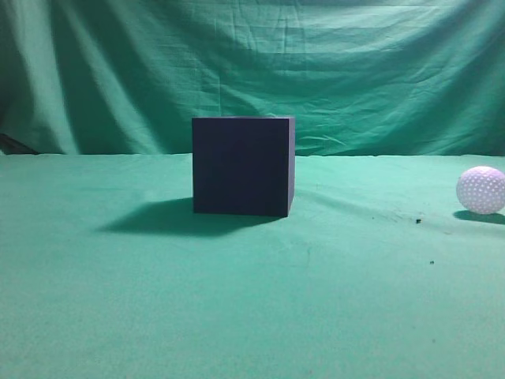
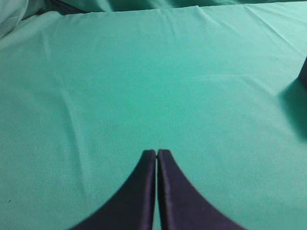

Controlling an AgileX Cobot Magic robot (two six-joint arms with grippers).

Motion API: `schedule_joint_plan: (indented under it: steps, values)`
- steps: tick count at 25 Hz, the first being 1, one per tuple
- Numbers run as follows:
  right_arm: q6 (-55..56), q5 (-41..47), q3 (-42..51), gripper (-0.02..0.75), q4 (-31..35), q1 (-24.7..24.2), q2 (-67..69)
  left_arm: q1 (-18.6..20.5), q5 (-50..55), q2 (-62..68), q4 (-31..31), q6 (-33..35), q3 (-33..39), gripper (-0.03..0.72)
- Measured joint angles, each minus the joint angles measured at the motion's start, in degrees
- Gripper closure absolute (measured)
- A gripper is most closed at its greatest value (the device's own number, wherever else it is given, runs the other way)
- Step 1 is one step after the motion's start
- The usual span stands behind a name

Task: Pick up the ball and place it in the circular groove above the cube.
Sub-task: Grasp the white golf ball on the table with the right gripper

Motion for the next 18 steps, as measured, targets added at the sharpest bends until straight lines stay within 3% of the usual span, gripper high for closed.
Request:
schedule_joint_plan:
  steps: [18]
  values:
    - [0.0, 0.0, 0.0, 0.738, 0.0, 0.0, 0.0, 0.0, 0.0, 0.0, 0.0, 0.0, 0.0, 0.688]
